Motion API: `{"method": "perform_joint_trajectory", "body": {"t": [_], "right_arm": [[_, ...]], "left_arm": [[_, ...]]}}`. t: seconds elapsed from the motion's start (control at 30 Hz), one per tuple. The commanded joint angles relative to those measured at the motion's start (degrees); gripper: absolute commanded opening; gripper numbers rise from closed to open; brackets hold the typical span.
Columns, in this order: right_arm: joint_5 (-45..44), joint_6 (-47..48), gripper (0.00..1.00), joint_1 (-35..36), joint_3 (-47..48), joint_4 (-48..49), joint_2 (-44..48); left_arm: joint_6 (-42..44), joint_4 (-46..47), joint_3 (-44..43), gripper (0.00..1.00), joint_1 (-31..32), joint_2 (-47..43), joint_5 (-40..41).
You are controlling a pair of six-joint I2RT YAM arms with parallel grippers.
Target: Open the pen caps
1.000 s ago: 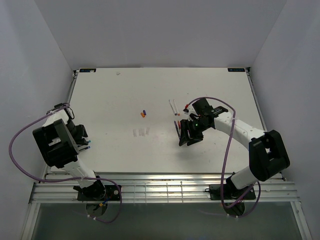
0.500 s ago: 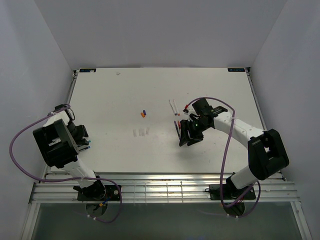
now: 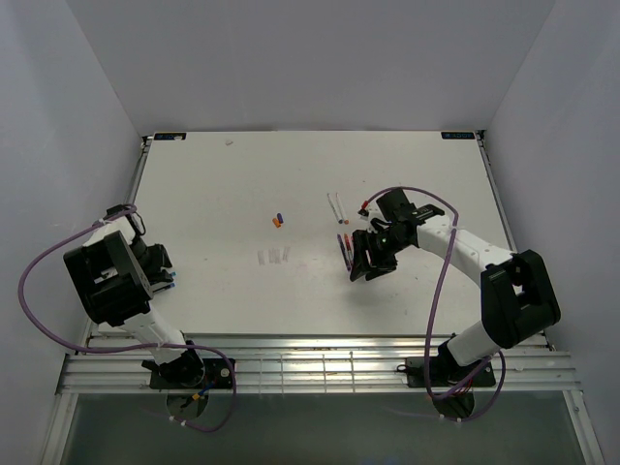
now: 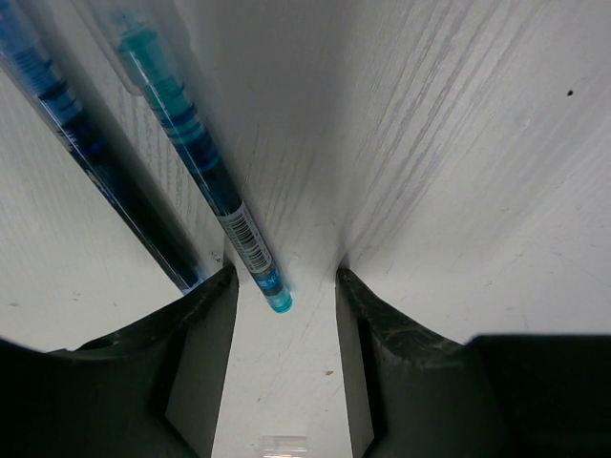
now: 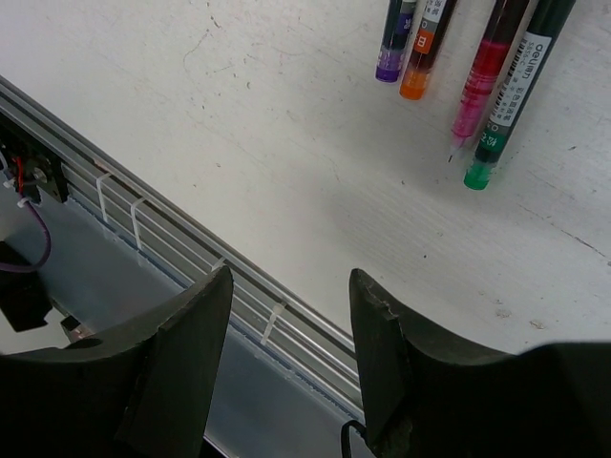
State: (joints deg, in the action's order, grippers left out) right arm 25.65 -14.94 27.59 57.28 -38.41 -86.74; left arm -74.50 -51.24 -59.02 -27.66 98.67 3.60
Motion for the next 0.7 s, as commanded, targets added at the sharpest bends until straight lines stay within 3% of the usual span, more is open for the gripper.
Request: {"method": "perform_joint_trajectory", "body": {"t": [0.0, 0.3, 0.67], "right_arm": [[-0.16, 1.05, 0.58, -0.61, 0.73, 0.01, 0.60], [-0.95, 1.23, 0.59, -1.93, -0.06, -0.43, 2.62], [-3.23, 0.35, 0.58, -2.02, 0.29, -1.93, 5.53]], "left_arm": [[-0.65, 1.94, 1.28, 0.55, -0.38, 0.73, 1.42], [-0.38, 3.17, 1.19, 0.49, -0.38, 3.10, 1.68], [0.58, 3.96, 1.28, 0.30, -0.38, 5.83, 1.94]]}}
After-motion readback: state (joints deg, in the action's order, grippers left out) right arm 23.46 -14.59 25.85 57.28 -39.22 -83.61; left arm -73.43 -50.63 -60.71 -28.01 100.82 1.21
